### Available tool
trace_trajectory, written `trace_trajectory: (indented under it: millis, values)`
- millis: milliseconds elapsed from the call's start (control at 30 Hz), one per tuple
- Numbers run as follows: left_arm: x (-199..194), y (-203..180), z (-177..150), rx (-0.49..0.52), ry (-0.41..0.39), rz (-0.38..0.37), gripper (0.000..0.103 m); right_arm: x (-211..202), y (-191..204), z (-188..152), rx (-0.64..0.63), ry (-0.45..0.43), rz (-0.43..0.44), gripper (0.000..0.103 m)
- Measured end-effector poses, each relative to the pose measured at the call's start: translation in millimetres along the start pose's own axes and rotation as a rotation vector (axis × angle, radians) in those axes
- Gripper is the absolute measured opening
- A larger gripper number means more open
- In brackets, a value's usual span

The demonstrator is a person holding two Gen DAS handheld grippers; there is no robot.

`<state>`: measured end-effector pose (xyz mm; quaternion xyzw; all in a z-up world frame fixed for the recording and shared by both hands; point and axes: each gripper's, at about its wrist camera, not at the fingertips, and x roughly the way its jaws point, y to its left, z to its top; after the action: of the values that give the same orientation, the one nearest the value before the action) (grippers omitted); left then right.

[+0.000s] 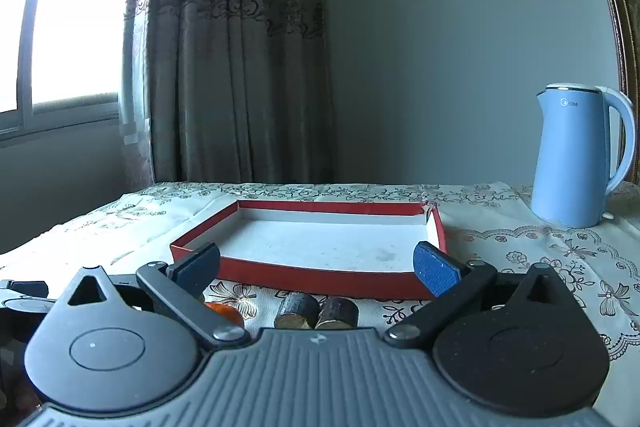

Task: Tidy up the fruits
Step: 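Move the right gripper toward the small brown longan on the table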

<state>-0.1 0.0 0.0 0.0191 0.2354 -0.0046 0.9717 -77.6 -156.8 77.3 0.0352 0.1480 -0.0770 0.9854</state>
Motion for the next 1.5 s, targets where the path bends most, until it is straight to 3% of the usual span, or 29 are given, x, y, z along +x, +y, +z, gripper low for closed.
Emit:
trace_trajectory:
  millis: [433, 933, 1500]
  values:
    - [5, -2, -3, 0.005, 0.008, 0.004, 0.103, -8, -1, 5, -0.005, -0.023, -0.004, 0.103]
    - [2, -1, -4, 0.006, 0.004, -0.027, 0.103, -40, -16, -4, -0.014, -0.062, 0.058, 0.103]
    - [0, 0, -2, -0.024, -0.022, -0.041, 0.103, -57, -30, -15, -0.037, -0.054, 0.03, 0.103]
